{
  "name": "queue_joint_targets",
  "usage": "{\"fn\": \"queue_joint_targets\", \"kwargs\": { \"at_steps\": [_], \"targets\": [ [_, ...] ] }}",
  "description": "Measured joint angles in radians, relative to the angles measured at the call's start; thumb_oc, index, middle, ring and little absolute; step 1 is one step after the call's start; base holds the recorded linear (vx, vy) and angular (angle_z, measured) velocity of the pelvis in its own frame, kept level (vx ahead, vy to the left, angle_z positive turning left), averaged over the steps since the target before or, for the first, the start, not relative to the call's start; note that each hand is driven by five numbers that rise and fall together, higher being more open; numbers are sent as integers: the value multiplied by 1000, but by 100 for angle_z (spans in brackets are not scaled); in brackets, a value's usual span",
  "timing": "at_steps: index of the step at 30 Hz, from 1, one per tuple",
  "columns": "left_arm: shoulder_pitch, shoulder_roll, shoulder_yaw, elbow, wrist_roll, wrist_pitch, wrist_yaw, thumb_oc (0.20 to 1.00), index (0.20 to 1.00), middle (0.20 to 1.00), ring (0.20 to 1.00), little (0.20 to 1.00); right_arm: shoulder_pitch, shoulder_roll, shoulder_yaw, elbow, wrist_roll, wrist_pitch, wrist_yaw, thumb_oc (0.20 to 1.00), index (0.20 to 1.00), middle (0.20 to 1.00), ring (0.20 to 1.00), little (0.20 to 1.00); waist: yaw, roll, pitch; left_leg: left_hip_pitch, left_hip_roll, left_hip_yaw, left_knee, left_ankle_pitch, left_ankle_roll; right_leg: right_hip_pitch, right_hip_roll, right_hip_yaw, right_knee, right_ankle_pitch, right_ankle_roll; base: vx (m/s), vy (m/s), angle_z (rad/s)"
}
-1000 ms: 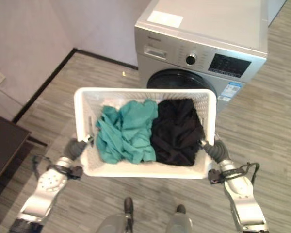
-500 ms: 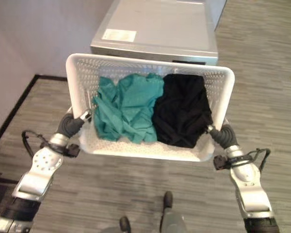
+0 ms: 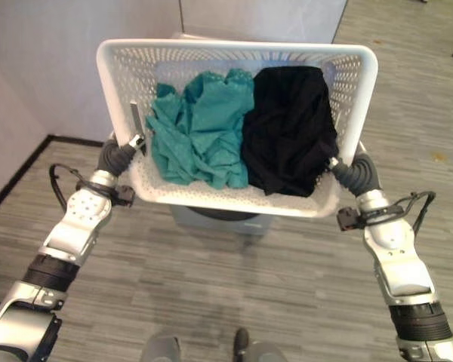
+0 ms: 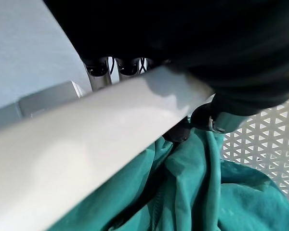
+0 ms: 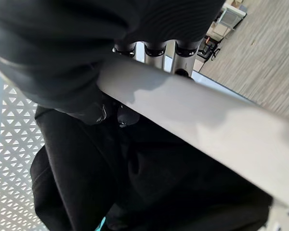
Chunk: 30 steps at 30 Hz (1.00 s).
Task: Grab the laundry basket,head to the washer,open it,put in the laundry and shut it.
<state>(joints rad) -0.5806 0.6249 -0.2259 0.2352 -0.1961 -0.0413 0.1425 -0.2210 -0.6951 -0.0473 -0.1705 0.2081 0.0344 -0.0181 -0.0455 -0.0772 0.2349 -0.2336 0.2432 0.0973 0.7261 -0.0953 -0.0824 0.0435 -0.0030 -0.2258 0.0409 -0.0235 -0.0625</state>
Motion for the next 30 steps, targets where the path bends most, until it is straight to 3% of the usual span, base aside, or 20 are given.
{"fn": "queue_joint_targets", "kwargs": {
  "at_steps": [2,6,9,10,12,13,15,18,19,23,24,25,26,27,30],
  "targets": [
    [-23,0,-37,24,0,1,0,200,200,200,200,200,-2,-10,-1,37,13,2,0,200,200,200,200,200,0,-15,3,13,-56,2,-289,-20,-2,34,-9,-5,-61,29,6,212,100,7],
    [-32,-4,-118,75,1,2,-7,200,200,200,200,200,-28,-26,37,161,14,7,7,200,200,200,200,200,14,-15,12,-17,-150,-5,-634,79,-3,122,-16,-4,-129,14,30,391,167,-3],
    [-21,-2,-149,83,1,14,-19,200,200,200,200,200,-48,-25,90,257,15,10,16,200,200,200,200,200,61,20,2,11,-163,5,-640,116,39,180,-9,60,-122,-39,61,294,163,-67],
    [-20,4,-147,83,1,23,-21,200,200,200,200,200,-44,-24,95,251,15,13,22,200,200,200,200,200,65,30,-3,24,-169,1,-636,164,59,188,-14,80,-107,-65,79,355,282,-78],
    [-20,19,-147,87,0,25,-22,200,200,200,200,200,-54,-25,110,252,14,13,24,200,200,200,200,200,67,24,-6,38,-201,-13,-627,186,76,176,-47,100,-59,-104,100,351,317,-49],
    [-35,28,-156,117,-2,30,-30,200,200,200,200,200,-73,-22,126,260,15,19,28,200,200,200,200,200,65,33,-1,78,-231,-4,-641,210,129,82,-89,81,189,-150,155,83,128,-24],
    [-68,33,-171,107,-3,8,-35,200,200,200,200,200,-71,-28,124,278,34,33,26,200,200,200,200,200,36,30,0,142,-280,-19,-673,189,160,-50,-156,79,545,-159,178,155,165,14],
    [-112,72,-179,107,-5,23,-36,200,200,200,200,200,-158,-34,150,335,59,32,44,200,200,200,200,200,34,50,11,232,-307,-30,-682,126,189,-121,-201,61,721,-162,173,312,117,11],
    [-126,87,-179,112,-18,30,-37,200,200,200,200,200,-179,-37,151,334,64,27,48,200,200,200,200,200,33,58,15,262,-311,-28,-694,135,192,-123,-215,26,696,-172,166,233,-28,5],
    [-195,106,-181,140,-33,31,-41,200,200,200,200,200,-291,-90,193,386,93,12,50,200,200,200,200,200,30,55,13,308,-316,-44,-717,115,193,-188,-199,12,480,-145,170,170,-63,22],
    [-197,105,-188,143,-33,32,-44,200,200,200,200,200,-305,-97,198,404,93,10,51,200,200,200,200,200,31,55,11,318,-316,-68,-720,87,175,-209,-202,7,443,-131,167,333,-162,10],
    [-202,110,-201,147,-41,30,-52,200,200,200,200,200,-323,-113,215,431,93,2,56,200,200,200,200,200,38,55,6,318,-315,-61,-722,87,178,-198,-202,0,347,-118,186,327,-142,15],
    [-256,126,-254,174,-40,38,-84,200,200,200,200,200,-366,-148,240,478,93,10,76,200,200,200,200,200,45,49,2,321,-326,-73,-719,79,182,-182,-217,23,165,-34,209,345,-149,20],
    [-285,130,-282,198,-37,48,-97,200,200,200,200,200,-379,-168,252,495,93,12,94,200,200,200,200,200,44,48,2,326,-331,-87,-715,72,190,-181,-228,32,100,11,213,258,-100,34],
    [-305,127,-336,214,-23,56,-110,200,200,200,200,200,-367,-226,272,501,92,16,139,200,200,200,200,200,20,32,-8,343,-340,-142,-708,56,181,-169,-247,59,64,85,223,262,-145,55]
  ]
}}
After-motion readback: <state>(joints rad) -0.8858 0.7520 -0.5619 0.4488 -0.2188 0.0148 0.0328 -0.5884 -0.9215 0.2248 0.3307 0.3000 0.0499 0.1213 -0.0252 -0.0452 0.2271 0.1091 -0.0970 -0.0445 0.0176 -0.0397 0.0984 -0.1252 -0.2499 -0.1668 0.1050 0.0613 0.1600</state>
